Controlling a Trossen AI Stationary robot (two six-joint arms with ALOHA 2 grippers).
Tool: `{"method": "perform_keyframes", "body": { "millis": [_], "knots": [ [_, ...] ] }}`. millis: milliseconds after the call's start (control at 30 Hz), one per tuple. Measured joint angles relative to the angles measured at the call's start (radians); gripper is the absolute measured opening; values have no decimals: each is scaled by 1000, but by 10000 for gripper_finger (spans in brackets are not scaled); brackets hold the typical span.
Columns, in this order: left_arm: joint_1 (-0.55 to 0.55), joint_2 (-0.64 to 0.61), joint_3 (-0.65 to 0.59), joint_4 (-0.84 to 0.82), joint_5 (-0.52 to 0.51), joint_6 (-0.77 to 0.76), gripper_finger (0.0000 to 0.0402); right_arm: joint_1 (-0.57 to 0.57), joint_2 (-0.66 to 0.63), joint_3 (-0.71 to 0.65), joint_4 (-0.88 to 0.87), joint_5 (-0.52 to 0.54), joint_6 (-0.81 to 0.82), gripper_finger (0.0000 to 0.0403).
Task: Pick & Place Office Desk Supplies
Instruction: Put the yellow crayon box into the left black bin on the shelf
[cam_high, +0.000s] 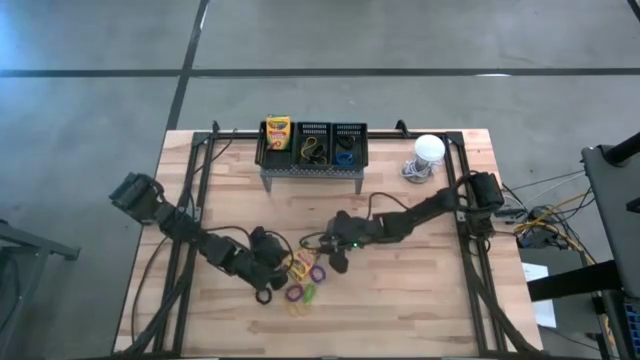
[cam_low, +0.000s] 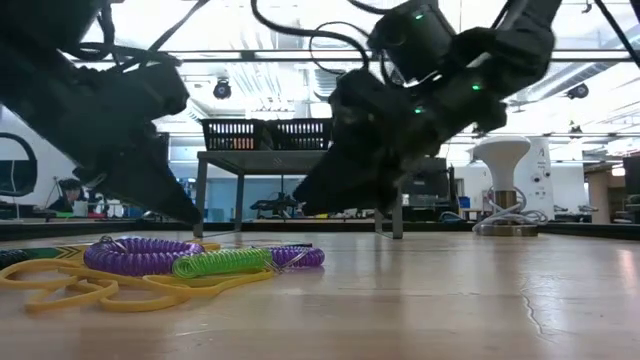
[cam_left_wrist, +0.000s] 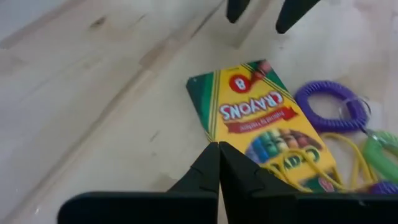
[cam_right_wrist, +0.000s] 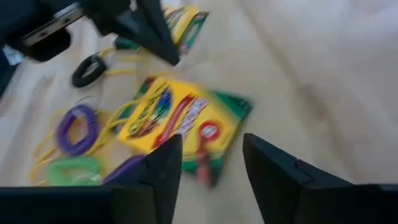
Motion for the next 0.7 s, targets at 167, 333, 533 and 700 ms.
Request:
{"method": "perform_keyframes", "body": {
  "millis": [167, 333, 533, 700],
  "knots": [
    [14, 0, 0, 5, 11, 0, 5, 24, 30, 53, -1, 15, -73, 184],
    [14, 0, -1, 15, 99, 68, 4, 41, 145, 136, 4, 75, -79, 178],
    [13, 0, -48, 97, 102, 73, 4, 39, 211, 238, -147, 106, -89, 163],
    [12, 0, -75, 167, 99, 71, 4, 62, 122, 302, -573, 272, -49, 146]
  ]
}}
